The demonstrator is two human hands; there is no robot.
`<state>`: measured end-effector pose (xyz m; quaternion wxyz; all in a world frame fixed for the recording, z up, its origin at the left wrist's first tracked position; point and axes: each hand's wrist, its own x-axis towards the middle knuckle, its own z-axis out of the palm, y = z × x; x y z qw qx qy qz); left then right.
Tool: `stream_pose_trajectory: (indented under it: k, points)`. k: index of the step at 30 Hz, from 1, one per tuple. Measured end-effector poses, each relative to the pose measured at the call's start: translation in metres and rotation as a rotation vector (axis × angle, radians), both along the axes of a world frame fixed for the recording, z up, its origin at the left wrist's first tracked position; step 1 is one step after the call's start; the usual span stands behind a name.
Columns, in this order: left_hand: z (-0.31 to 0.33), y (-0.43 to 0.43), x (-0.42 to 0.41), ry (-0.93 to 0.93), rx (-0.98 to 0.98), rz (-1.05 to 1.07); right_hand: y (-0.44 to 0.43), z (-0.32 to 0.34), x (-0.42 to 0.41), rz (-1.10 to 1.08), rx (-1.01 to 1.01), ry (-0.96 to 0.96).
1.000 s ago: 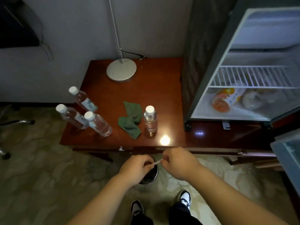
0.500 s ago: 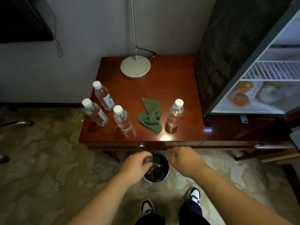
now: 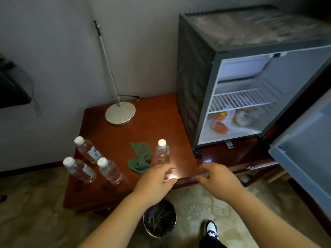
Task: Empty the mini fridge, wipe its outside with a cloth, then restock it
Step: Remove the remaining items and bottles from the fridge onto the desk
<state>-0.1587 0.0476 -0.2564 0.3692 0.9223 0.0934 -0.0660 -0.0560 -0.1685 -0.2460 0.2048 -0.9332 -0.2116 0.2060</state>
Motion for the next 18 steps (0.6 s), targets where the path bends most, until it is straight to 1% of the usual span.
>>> stream_pose_trajectory:
  k: [4, 9, 14, 18]
  points:
    - [0.013, -0.036, 0.060, -0.044, -0.001, -0.049, -0.041, 0.010, 0.050, -0.107, 0.037, -0.036]
    - [0.016, -0.079, 0.139, -0.081, 0.007, -0.062, -0.084, 0.019, 0.123, -0.169, 0.055, -0.050]
    - [-0.003, -0.113, 0.209, -0.071, 0.039, -0.065, -0.107, 0.009, 0.185, -0.216, 0.109, 0.000]
    - [-0.026, -0.137, 0.258, -0.040, 0.008, 0.030, -0.118, -0.004, 0.220, -0.210, 0.150, 0.064]
